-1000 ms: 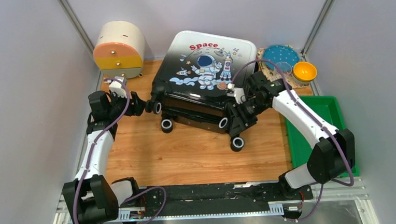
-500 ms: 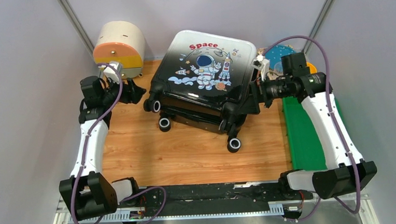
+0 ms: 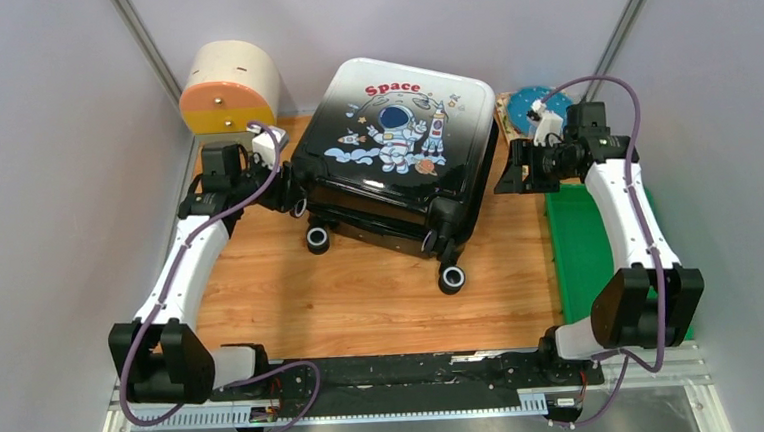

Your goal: Open, take out, and arrange the luggage

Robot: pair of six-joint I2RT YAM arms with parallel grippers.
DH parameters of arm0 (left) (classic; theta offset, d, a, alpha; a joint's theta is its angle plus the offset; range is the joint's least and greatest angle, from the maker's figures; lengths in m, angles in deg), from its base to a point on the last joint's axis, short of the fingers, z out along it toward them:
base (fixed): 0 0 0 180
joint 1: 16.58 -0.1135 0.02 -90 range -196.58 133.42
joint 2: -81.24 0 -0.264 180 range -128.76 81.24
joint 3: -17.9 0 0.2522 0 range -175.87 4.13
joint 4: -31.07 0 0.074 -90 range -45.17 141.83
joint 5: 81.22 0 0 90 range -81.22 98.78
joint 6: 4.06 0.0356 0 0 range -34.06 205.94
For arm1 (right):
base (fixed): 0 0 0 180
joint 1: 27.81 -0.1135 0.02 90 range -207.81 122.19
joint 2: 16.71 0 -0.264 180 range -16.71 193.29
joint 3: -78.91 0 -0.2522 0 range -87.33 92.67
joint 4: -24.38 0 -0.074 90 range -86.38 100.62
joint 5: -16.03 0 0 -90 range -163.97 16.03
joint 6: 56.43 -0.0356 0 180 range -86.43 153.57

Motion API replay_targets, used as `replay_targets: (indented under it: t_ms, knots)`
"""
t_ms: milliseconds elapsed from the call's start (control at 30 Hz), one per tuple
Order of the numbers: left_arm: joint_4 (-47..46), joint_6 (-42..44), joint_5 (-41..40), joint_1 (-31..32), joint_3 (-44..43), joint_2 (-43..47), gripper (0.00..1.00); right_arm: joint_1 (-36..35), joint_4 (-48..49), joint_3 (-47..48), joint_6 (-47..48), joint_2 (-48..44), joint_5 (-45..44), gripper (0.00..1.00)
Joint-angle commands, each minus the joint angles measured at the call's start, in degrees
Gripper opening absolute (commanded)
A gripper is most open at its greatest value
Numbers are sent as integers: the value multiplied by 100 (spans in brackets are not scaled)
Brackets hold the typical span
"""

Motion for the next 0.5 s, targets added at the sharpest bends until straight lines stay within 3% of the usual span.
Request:
replay_targets:
  t_ms: [0,33,100,133,467]
  knots:
    - [589,288,-486,117,45,13,40,-28,815,-467,-205,318,-449,66]
    - [598,226,-687,117,80,39,20,-45,947,-521,-283,405,-432,60]
    - [685,173,-855,108,229,197,3,-150,1237,-591,-302,678,-432,57]
    - [729,129,-986,108,300,267,0,-194,1430,-600,-345,748,-449,56]
    - [1002,41,-1050,99,1047,1200,0,-370,1511,-258,-495,1162,-142,50]
